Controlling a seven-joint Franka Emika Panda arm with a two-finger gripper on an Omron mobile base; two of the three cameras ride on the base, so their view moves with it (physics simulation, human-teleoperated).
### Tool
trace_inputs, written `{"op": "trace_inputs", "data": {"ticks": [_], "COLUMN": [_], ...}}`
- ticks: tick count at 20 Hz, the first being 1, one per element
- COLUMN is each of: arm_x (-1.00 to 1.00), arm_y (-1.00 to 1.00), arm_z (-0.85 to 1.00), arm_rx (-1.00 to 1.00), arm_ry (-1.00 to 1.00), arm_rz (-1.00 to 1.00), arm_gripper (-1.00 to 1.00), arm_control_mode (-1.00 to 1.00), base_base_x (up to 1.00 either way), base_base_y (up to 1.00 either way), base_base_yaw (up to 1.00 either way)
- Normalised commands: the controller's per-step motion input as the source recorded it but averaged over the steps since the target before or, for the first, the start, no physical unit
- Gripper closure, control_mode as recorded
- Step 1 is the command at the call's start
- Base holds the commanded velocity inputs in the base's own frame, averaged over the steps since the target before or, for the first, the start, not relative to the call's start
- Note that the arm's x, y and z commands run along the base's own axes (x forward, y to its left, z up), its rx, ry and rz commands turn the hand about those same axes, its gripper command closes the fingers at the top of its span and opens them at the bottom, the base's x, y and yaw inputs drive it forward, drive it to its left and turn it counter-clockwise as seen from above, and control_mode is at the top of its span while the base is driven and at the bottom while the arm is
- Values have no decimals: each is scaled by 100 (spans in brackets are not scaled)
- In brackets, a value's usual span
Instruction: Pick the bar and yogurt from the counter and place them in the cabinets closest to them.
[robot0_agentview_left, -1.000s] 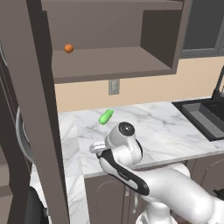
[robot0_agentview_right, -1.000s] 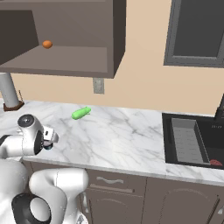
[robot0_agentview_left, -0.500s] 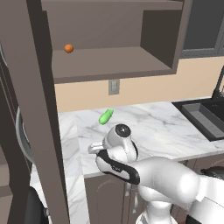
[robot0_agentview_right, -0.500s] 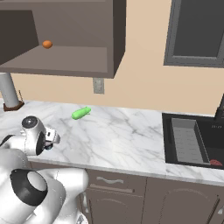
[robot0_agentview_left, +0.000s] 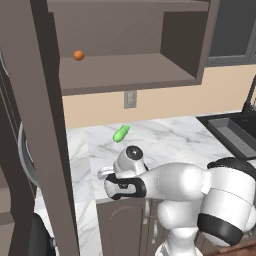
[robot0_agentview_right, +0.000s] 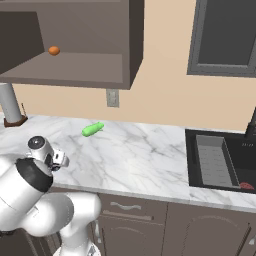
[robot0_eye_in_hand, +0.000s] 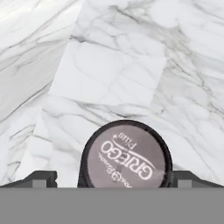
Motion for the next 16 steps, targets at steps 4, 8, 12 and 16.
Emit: {"op": "trace_inputs", "data": {"ticks": [4,8,12,16], "arm_x": [6,8,9,1], "arm_y": [9,8,4,2], "arm_z": [-30,-24,-9,-3], "arm_rx": [-3,-4,-1,0], "arm_ry": [4,3,3,2], "arm_rz": [0,0,0,0], "arm_gripper": [-100,-100,100,100], "arm_control_mode": [-100,-100,-100,-100], "base_base_x": [0,0,0,0], "base_base_y": [0,0,0,0], "base_base_yaw": [0,0,0,0]}}
